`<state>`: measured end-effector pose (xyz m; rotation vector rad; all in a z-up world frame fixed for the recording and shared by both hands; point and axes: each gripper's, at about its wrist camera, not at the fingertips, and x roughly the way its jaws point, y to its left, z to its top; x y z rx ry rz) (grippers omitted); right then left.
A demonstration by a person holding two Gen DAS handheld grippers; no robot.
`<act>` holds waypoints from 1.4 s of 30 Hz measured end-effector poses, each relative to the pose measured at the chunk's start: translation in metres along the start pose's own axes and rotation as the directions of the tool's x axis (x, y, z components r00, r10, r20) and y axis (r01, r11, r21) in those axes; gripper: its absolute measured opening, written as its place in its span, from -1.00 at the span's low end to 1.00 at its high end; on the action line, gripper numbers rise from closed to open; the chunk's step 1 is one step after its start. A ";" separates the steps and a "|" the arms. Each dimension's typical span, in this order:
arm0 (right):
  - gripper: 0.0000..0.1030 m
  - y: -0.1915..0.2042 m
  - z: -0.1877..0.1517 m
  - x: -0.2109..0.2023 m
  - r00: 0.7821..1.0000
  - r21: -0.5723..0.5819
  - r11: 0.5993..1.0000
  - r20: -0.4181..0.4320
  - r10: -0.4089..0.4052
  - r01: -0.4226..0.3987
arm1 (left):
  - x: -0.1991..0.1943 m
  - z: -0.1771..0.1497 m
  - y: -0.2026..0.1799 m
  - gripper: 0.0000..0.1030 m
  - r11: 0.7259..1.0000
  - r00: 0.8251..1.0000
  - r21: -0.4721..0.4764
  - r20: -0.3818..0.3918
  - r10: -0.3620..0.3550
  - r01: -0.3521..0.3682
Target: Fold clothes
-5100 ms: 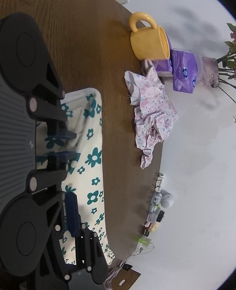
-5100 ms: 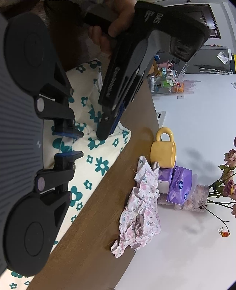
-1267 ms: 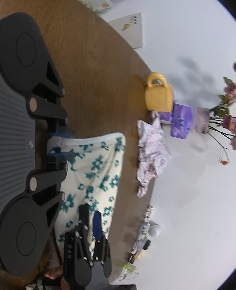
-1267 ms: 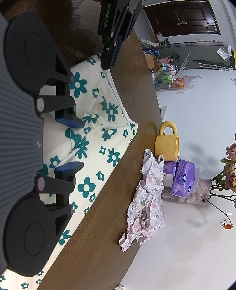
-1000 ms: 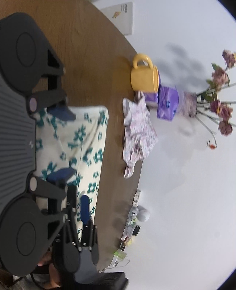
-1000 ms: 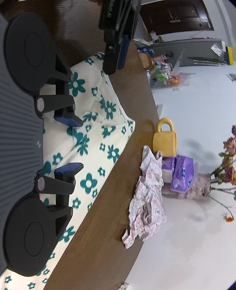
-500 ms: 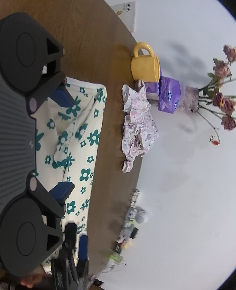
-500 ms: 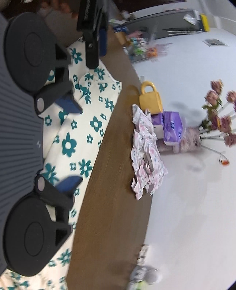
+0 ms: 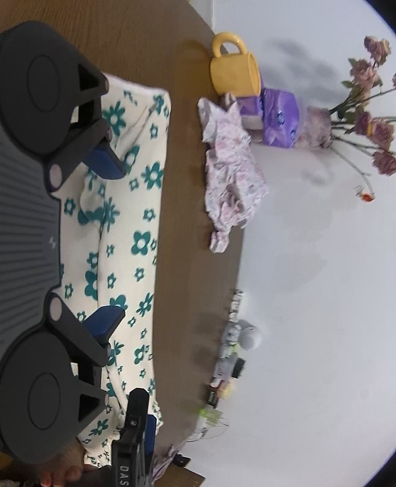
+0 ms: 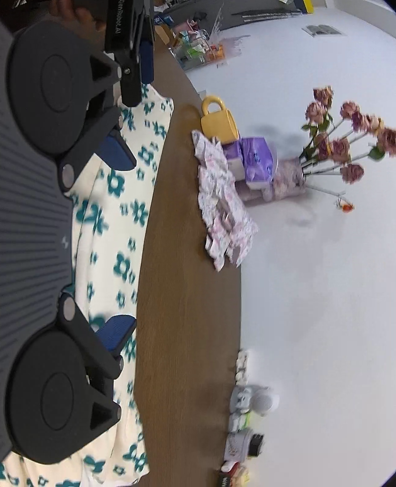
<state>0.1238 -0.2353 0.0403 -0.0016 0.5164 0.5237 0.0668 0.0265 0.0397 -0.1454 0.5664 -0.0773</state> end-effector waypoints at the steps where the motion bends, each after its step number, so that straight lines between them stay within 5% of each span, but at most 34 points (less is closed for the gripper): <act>1: 0.98 -0.001 -0.001 0.001 1.000 -0.013 1.000 -0.005 -0.016 0.016 | 0.004 0.001 -0.004 0.64 1.000 1.000 0.001 -0.010 -0.013 0.013; 4: 0.83 -0.004 -0.004 0.003 0.998 -0.053 0.997 -0.019 -0.065 0.064 | 0.014 0.003 -0.016 0.42 0.999 0.999 0.018 -0.024 -0.042 0.043; 9: 0.11 -0.008 -0.010 0.008 0.990 -0.119 0.984 -0.046 -0.136 0.130 | 0.033 0.003 -0.030 0.21 0.997 0.997 0.055 -0.062 -0.048 0.052; 14: -0.26 -0.017 -0.016 0.017 0.980 -0.136 0.983 -0.134 -0.145 0.126 | 0.041 -0.004 -0.033 0.10 0.996 0.996 0.081 -0.087 -0.022 0.030; 36: -0.38 -0.078 -0.022 -0.028 0.969 -0.070 0.976 -0.125 -0.212 0.204 | 0.041 -0.007 -0.036 0.12 0.992 0.997 0.126 -0.078 -0.007 0.017; 42: -0.04 -0.073 -0.021 -0.043 0.975 -0.131 0.973 -0.087 -0.203 0.191 | 0.041 -0.007 -0.038 0.20 0.990 0.997 0.139 -0.081 -0.006 0.017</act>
